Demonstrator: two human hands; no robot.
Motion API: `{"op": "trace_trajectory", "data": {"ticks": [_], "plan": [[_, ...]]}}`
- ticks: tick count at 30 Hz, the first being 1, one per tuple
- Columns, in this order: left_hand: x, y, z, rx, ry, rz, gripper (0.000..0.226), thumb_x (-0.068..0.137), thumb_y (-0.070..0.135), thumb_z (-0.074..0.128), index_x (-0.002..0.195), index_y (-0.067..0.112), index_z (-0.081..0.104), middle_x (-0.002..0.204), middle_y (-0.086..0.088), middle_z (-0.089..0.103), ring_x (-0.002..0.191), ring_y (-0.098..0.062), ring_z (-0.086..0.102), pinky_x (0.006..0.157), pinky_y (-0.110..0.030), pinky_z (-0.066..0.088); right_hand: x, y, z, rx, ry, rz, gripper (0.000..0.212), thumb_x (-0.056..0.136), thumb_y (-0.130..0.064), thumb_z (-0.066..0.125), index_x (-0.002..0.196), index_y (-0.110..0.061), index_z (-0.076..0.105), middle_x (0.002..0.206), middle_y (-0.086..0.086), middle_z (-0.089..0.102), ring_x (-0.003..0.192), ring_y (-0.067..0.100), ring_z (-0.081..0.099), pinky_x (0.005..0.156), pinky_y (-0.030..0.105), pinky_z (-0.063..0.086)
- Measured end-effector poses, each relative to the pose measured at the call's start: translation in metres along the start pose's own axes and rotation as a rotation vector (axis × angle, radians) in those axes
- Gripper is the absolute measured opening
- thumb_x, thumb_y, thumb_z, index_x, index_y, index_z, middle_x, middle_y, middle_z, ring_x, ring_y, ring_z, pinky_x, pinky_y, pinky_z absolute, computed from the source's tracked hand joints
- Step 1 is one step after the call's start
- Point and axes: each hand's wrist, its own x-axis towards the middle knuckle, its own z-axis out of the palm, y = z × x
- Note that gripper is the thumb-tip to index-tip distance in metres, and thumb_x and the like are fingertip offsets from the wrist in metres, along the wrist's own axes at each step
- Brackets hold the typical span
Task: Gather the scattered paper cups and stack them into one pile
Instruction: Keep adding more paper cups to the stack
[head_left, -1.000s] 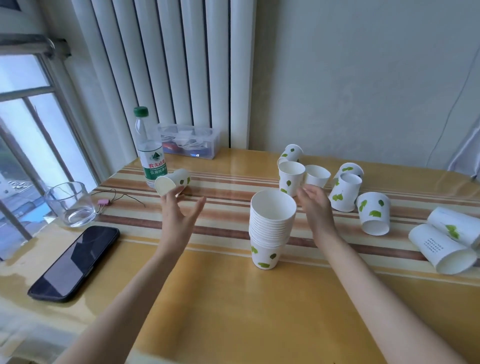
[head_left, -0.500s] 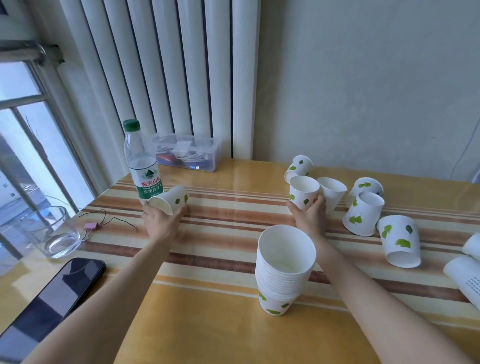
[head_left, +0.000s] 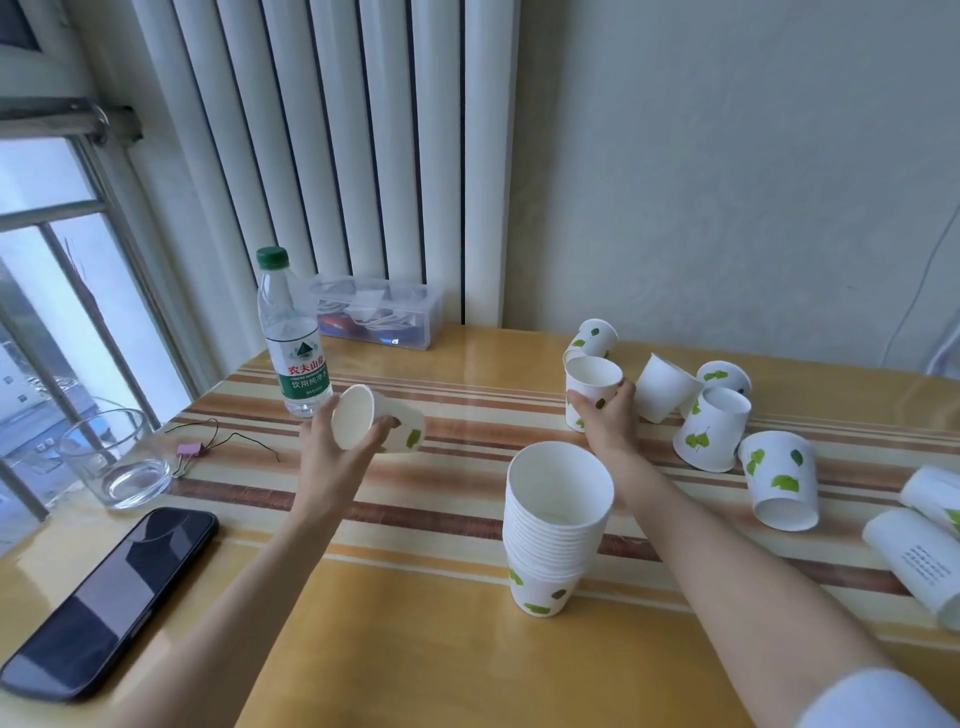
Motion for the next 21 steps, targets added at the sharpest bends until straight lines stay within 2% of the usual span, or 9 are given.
{"op": "trace_trajectory", "data": {"ticks": [2,4,6,9,11,13,16,18,21], "plan": [[-0.007,0.020,-0.008,-0.041,-0.054,0.081,0.083,0.073,0.049,0.070,0.141,0.013,0.039,0.141,-0.012,0.046,0.130,-0.027,0.044,0.108,-0.047,0.042,-0.008,-0.004,-0.005,0.009,-0.064,0.001,0.071,0.077,-0.029,0.072,0.136,-0.016,0.034,0.133,0.005,0.052,0.117,0.028,0.053,0.086,0.034,0.045],[-0.016,0.051,-0.015,-0.127,-0.071,0.170,0.082,0.068,0.052,0.069,0.135,0.014,0.043,0.130,-0.005,0.052,0.117,-0.020,0.054,0.088,-0.027,0.055,-0.021,-0.010,-0.015,0.044,-0.126,-0.050,0.071,0.076,-0.030,0.073,0.135,-0.020,0.036,0.129,-0.001,0.053,0.114,0.021,0.054,0.088,0.037,0.048],[-0.027,0.087,-0.021,-0.216,-0.101,0.293,0.081,0.063,0.057,0.069,0.129,0.018,0.044,0.124,-0.001,0.054,0.110,-0.014,0.057,0.072,-0.016,0.055,-0.035,-0.018,-0.028,0.089,-0.169,-0.117,0.066,0.077,-0.027,0.073,0.133,-0.020,0.038,0.123,-0.006,0.054,0.113,0.016,0.052,0.089,0.033,0.045],[-0.049,0.137,-0.023,-0.270,-0.230,0.451,0.082,0.056,0.068,0.073,0.122,0.026,0.047,0.121,0.003,0.057,0.110,-0.006,0.058,0.075,-0.013,0.055,-0.055,-0.027,-0.054,0.134,-0.201,-0.190,0.058,0.079,-0.024,0.071,0.128,-0.022,0.041,0.122,-0.007,0.055,0.112,0.011,0.052,0.084,0.024,0.042],[-0.064,0.159,-0.016,-0.249,-0.325,0.480,0.081,0.054,0.069,0.074,0.121,0.032,0.048,0.120,0.014,0.057,0.110,-0.001,0.058,0.085,-0.023,0.057,-0.066,-0.030,-0.069,0.156,-0.195,-0.208,0.055,0.080,-0.024,0.071,0.126,-0.025,0.042,0.121,-0.008,0.055,0.110,0.010,0.053,0.078,0.018,0.043],[-0.076,0.167,-0.005,-0.167,-0.391,0.494,0.073,0.059,0.061,0.071,0.123,0.034,0.048,0.122,0.013,0.056,0.114,-0.007,0.057,0.096,-0.035,0.054,-0.075,-0.033,-0.081,0.170,-0.173,-0.211,0.056,0.080,-0.024,0.071,0.128,-0.023,0.043,0.120,-0.007,0.056,0.109,0.010,0.054,0.072,0.013,0.042],[-0.090,0.158,0.009,-0.021,-0.460,0.495,0.081,0.060,0.063,0.065,0.131,0.030,0.048,0.128,0.007,0.054,0.114,-0.006,0.053,0.095,-0.025,0.048,-0.085,-0.036,-0.098,0.210,-0.141,-0.206,0.055,0.080,-0.022,0.071,0.128,-0.018,0.044,0.118,-0.004,0.058,0.107,0.011,0.056,0.064,0.007,0.045],[-0.098,0.148,0.015,0.057,-0.483,0.489,0.087,0.060,0.064,0.065,0.134,0.024,0.048,0.127,0.006,0.053,0.113,-0.007,0.052,0.093,-0.020,0.042,-0.093,-0.039,-0.109,0.254,-0.117,-0.208,0.049,0.081,-0.021,0.070,0.124,-0.018,0.045,0.113,-0.005,0.058,0.103,0.007,0.057,0.065,0.006,0.045],[-0.106,0.132,0.020,0.159,-0.521,0.470,0.085,0.065,0.057,0.069,0.138,0.019,0.046,0.126,0.009,0.047,0.124,-0.010,0.044,0.099,-0.021,0.033,-0.107,-0.046,-0.121,0.282,-0.099,-0.239,0.045,0.082,-0.021,0.068,0.121,-0.023,0.045,0.108,-0.012,0.057,0.099,-0.001,0.055,0.071,0.008,0.045]]}}
